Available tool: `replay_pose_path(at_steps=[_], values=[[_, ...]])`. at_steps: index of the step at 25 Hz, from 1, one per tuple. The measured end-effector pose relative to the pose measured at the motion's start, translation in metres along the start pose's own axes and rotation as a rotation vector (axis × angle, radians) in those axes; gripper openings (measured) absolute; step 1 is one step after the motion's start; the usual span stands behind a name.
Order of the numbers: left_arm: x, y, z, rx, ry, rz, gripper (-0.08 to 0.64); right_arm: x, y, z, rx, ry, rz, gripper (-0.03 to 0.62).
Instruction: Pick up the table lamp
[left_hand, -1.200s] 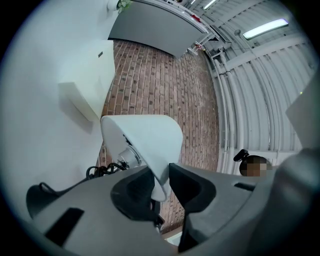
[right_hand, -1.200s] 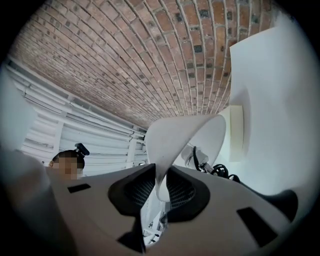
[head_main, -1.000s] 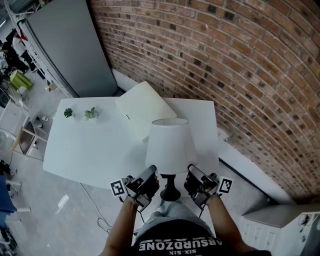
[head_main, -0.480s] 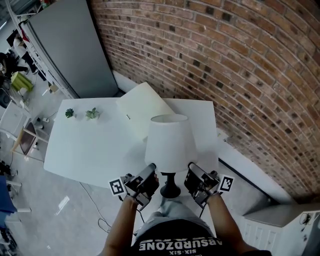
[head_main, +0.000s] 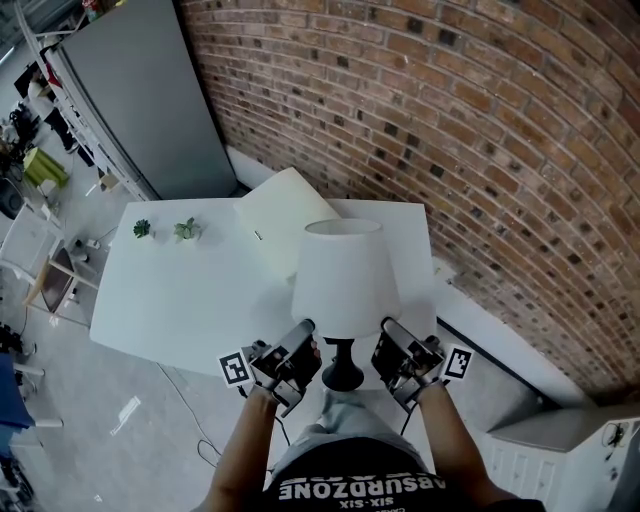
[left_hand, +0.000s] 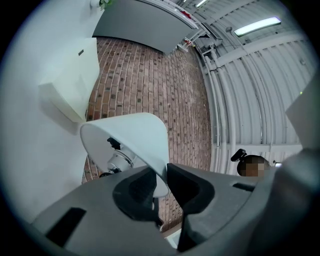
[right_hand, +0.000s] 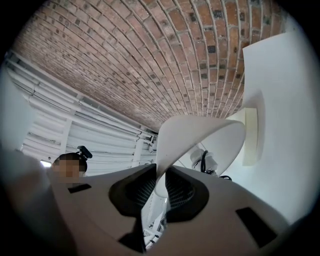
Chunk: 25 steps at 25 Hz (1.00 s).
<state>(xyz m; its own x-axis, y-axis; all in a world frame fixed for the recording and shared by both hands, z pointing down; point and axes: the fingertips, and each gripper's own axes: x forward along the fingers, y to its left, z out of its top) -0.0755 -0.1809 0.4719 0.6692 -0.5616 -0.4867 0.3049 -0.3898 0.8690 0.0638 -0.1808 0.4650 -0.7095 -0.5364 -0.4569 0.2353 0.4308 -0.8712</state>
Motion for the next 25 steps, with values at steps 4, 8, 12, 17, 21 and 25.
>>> replay_pose_path(at_steps=[4, 8, 12, 17, 21, 25], values=[[0.004, -0.007, 0.002, 0.022, 0.010, -0.004, 0.066, 0.004, 0.007, 0.002, -0.014, 0.003, 0.011, 0.052], [0.010, -0.016, 0.005, 0.051, 0.018, -0.018, 0.066, 0.010, 0.015, 0.004, -0.020, 0.001, 0.030, 0.052], [0.016, -0.026, 0.008, 0.074, 0.019, -0.038, 0.066, 0.014, 0.021, 0.006, -0.027, -0.004, 0.050, 0.052], [0.022, -0.032, 0.011, 0.088, 0.024, -0.054, 0.066, 0.020, 0.028, 0.010, -0.048, 0.001, 0.058, 0.054], [0.028, -0.040, 0.013, 0.099, 0.018, -0.067, 0.066, 0.025, 0.035, 0.013, -0.064, 0.000, 0.069, 0.054], [0.032, -0.047, 0.013, 0.116, 0.011, -0.071, 0.066, 0.028, 0.041, 0.016, -0.074, -0.002, 0.077, 0.055]])
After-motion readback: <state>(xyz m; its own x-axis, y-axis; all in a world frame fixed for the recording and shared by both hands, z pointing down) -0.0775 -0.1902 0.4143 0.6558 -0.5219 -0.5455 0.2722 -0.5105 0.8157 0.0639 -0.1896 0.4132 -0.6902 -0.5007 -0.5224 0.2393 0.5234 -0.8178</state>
